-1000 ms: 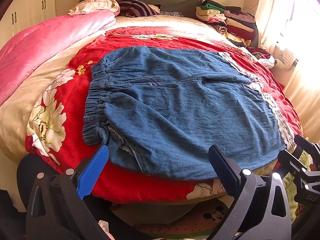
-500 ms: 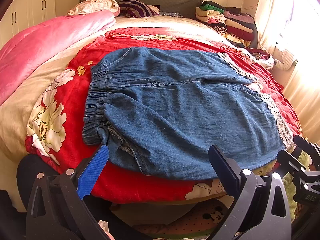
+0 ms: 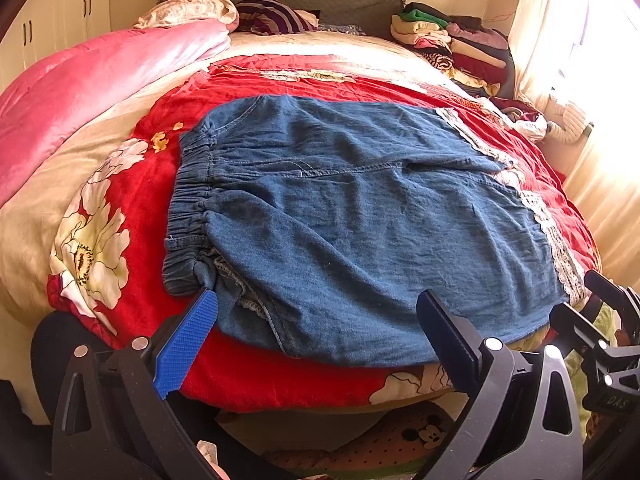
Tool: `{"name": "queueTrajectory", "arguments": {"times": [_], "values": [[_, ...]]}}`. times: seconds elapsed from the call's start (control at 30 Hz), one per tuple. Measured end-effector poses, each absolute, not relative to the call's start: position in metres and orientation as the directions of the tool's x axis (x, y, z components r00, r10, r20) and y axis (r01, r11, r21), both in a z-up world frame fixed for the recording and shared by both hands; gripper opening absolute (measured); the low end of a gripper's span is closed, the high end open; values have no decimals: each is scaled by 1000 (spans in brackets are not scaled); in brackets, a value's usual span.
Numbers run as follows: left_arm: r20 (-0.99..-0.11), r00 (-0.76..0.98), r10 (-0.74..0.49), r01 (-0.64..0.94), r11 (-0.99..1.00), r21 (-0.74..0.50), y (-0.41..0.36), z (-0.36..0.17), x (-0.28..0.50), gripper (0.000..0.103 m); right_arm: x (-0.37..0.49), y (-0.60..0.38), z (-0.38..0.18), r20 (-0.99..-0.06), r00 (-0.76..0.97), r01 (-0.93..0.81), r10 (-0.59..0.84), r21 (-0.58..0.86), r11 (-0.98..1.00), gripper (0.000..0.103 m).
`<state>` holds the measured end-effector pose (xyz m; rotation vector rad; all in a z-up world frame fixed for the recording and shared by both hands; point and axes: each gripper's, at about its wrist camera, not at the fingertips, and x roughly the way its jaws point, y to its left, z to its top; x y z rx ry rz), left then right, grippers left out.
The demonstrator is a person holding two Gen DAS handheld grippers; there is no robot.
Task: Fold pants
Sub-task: 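Reach down and grasp the elastic waistband with the left tool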
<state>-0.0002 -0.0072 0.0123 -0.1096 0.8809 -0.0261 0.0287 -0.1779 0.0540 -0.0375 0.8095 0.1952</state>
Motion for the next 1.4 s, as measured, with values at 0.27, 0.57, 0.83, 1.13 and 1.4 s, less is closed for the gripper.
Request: {"name": "queueTrajectory", "arguments": {"times": [0.27, 0.57, 0.83, 1.13, 1.4], "values": [[-756, 651, -61, -43, 992, -118, 6, 18, 18, 99, 47, -167, 62, -712, 680, -224, 175, 26, 974, 95], [-757, 653, -27, -93, 989, -116, 35, 21, 53, 99, 97, -147, 71, -716, 661, -288, 227, 38, 957, 95], [-760, 650, -5, -152, 979, -136, 71, 25, 89, 99, 153, -123, 73, -729, 637, -344, 250, 21, 939, 95], [-772, 635, 22, -210, 967, -146, 116, 23, 137, 99, 215, -101, 66, -759, 599, -405, 256, -11, 914, 95], [-793, 609, 24, -228, 963, -146, 148, 11, 177, 99, 262, -83, 51, -795, 550, -433, 255, -11, 902, 95]]}}
